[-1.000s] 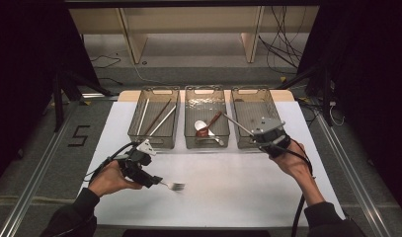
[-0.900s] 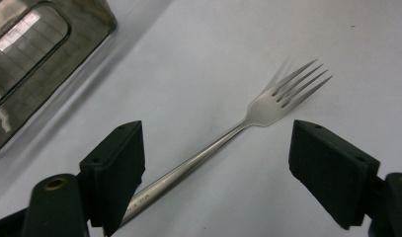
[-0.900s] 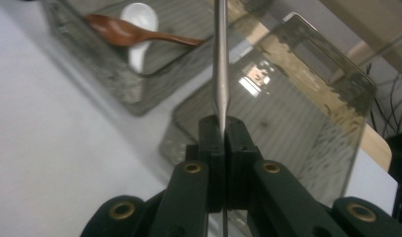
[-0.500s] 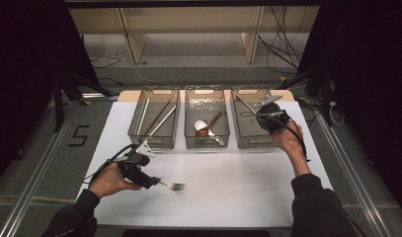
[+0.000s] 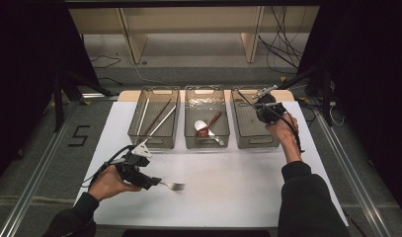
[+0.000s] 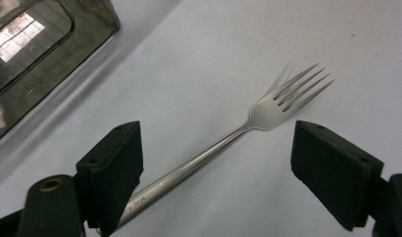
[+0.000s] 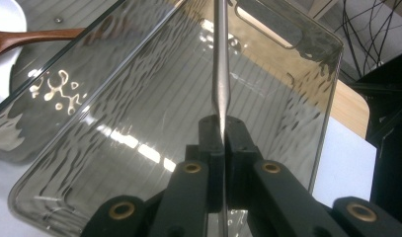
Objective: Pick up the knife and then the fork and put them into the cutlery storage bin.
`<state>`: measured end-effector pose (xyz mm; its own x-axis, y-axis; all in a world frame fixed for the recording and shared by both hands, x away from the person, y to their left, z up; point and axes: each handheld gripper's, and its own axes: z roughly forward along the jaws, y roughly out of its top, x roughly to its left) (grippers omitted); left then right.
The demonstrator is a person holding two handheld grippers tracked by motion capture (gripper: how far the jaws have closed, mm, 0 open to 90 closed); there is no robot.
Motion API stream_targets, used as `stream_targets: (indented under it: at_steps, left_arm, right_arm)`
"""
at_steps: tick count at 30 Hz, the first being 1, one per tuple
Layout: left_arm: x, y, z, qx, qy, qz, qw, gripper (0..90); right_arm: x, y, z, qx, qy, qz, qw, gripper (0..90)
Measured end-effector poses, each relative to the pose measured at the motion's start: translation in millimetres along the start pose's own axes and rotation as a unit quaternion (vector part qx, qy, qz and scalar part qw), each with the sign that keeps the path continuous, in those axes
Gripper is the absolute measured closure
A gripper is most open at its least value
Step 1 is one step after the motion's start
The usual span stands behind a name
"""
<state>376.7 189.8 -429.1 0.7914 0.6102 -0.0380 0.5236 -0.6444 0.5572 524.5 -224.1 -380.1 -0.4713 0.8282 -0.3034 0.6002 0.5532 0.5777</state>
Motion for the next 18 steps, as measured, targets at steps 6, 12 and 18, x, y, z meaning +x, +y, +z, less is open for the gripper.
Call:
stream_targets:
  at_steps: [6, 12, 18]
  left_arm:
    - [-0.3, -0.3, 0.9, 0.005, 0.0, 0.002, 1.0, 19.7]
    - [-0.7, -0.9, 2.0, 0.008, -0.002, 0.003, 1.0, 19.8]
    - [-0.9, -0.9, 3.1, 0.01, -0.004, 0.004, 0.9999, 19.9]
  right_arm:
    - [-1.3, 4.6, 3.7, 0.007, -0.004, 0.005, 1.0, 88.7]
    - [-2.3, 6.0, 10.7, 0.02, -0.007, 0.008, 0.9997, 88.6]
    - [-1.0, 7.9, 20.9, 0.03, -0.013, 0.006, 0.9995, 88.4]
